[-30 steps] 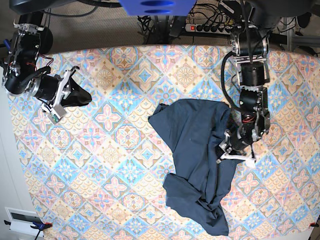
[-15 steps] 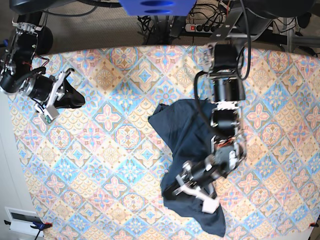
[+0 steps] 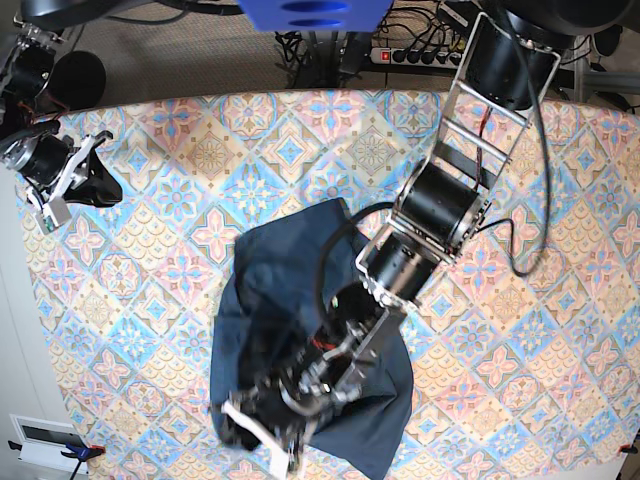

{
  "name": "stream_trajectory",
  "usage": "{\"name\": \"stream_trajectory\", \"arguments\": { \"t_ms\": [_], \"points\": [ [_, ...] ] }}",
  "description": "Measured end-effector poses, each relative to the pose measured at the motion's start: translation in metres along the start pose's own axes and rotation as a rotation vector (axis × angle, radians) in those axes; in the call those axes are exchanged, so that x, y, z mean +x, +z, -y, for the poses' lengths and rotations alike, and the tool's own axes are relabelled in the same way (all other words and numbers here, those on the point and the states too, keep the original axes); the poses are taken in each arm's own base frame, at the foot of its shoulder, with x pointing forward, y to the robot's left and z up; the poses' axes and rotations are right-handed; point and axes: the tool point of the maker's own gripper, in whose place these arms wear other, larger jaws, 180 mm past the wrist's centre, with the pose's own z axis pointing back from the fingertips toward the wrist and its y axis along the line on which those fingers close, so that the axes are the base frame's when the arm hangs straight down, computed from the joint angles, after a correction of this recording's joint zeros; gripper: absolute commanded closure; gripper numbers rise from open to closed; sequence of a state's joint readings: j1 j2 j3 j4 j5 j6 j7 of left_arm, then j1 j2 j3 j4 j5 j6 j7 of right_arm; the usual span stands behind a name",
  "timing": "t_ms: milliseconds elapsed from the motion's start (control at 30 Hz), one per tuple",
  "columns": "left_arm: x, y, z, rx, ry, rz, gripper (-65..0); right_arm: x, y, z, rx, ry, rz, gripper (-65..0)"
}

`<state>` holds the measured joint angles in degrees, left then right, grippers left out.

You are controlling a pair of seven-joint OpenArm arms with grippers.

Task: Layout the t-shirt on the table in an organized manner, then fold the t-shirt properly
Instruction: 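Lower the hanging shirt onto the table with the left gripper, then release the shirt and grasp its collar edge with the right gripper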

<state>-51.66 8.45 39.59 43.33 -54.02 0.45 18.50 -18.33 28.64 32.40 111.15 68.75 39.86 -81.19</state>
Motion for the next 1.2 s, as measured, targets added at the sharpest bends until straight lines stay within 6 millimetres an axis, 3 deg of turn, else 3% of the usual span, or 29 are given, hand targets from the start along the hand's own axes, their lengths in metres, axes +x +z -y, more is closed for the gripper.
{"name": "stream_trajectory", "arguments": {
  "t_ms": [67, 133, 233, 367, 400, 467, 533, 600, 767, 833, 933, 1067, 1200],
  "points": [
    [-0.024, 0.001, -0.006, 0.029, 0.008, -0.037, -23.4, 0.001, -0.001, -0.001, 0.007, -0.001, 0.005, -7.4],
    [-0.02, 0.006, -0.008, 0.032, 0.008, -0.014, -23.3, -0.001, -0.007, -0.009, 0.036, 0.008, -0.009, -7.4],
    [0.004, 0.024, -0.022, 0.014, -0.028, 0.052, -25.3, -0.01, -0.026, -0.034, 0.132, 0.027, -0.059, -7.4],
    [-0.012, 0.053, -0.062, 0.071, -0.07, -0.082, -32.4, -0.019, -0.048, -0.07, 0.264, 0.047, -0.1, -7.7],
    [-0.016, 0.064, -0.07, 0.079, -0.073, -0.106, -33.7, -0.021, -0.051, -0.075, 0.277, 0.049, -0.107, -7.8],
    [-0.011, 0.085, -0.079, 0.072, -0.037, -0.074, -35.0, -0.022, -0.056, -0.064, 0.22, 0.091, -0.146, -7.9],
    [-0.003, 0.107, -0.1, 0.093, 0.028, -0.013, -35.3, -0.016, -0.063, -0.049, 0.15, 0.162, -0.181, -7.9],
    [-0.002, 0.135, -0.143, 0.178, 0.111, 0.012, -35.3, -0.006, -0.076, -0.042, 0.097, 0.229, -0.181, -7.9],
    [-0.04, 0.205, -0.225, 0.346, 0.339, 0.023, -35.3, -0.004, -0.127, -0.067, 0.023, 0.476, -0.214, -7.9],
    [-0.046, 0.23, -0.243, 0.382, 0.392, 0.035, -35.2, -0.008, -0.138, -0.07, -0.031, 0.63, -0.252, -7.9],
    [-0.04, 0.263, -0.252, 0.401, 0.397, 0.087, -35.2, -0.02, -0.154, -0.075, -0.088, 0.884, -0.307, -7.9],
    [-0.047, 0.284, -0.252, 0.41, 0.412, 0.102, -35.1, -0.063, -0.18, -0.088, -0.022, 1.046, -0.374, -7.9],
    [-0.063, 0.317, -0.271, 0.491, 0.435, 0.098, -35.1, -0.049, -0.196, -0.089, -0.082, 1.075, -0.326, -8.3]
  ]
}}
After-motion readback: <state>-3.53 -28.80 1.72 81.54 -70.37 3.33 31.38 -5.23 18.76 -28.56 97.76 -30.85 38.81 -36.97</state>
